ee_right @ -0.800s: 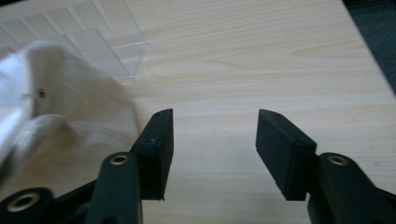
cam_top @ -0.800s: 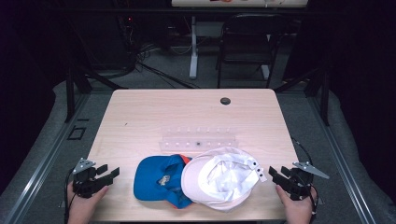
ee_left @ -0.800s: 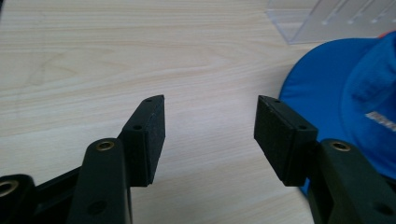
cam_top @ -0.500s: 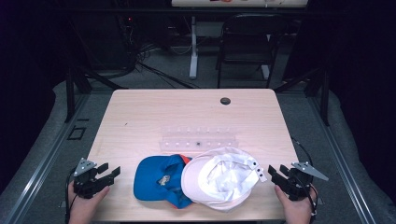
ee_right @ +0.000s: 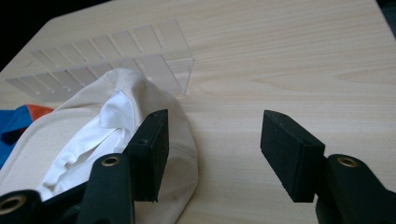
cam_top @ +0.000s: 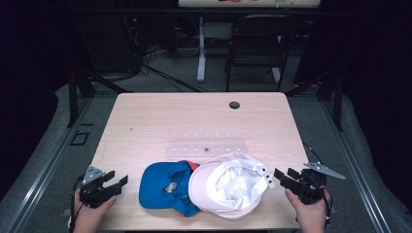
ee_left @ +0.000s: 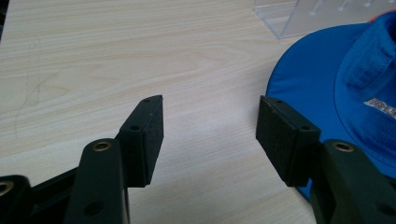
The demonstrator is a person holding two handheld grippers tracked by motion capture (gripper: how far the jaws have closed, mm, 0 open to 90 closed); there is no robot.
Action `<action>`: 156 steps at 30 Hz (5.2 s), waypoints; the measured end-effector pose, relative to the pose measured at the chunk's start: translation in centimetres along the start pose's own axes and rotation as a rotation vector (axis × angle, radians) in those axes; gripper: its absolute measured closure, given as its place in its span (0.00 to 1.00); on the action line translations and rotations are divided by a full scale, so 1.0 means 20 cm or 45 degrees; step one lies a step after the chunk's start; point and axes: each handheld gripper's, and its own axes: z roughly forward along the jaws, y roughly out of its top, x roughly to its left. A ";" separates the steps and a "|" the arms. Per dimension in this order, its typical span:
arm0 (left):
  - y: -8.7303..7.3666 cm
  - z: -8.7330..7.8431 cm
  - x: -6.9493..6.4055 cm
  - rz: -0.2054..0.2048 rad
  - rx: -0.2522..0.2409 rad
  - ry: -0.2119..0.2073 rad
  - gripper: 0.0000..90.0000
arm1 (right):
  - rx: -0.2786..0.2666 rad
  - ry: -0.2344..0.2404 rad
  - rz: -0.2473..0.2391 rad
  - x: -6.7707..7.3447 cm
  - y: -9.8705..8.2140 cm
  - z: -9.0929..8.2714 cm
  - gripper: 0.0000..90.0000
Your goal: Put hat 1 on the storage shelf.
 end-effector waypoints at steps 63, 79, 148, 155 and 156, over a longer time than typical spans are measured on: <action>-0.01 0.03 -0.02 0.051 0.103 -0.017 0.50 | 0.744 0.209 0.145 0.08 0.23 0.17 0.62; -0.01 0.03 -0.02 0.043 0.092 -0.015 0.50 | 0.832 0.212 0.261 0.08 0.22 0.20 0.86; -0.02 0.02 0.00 0.020 0.041 0.003 0.48 | 0.878 0.756 0.477 0.49 0.78 0.03 0.91; -0.02 0.02 0.00 0.062 0.041 0.027 0.52 | 0.797 0.765 0.490 0.51 0.86 -0.03 0.91; -0.02 0.02 0.00 0.062 0.040 0.028 0.52 | 0.788 0.768 0.493 0.51 0.89 -0.04 0.91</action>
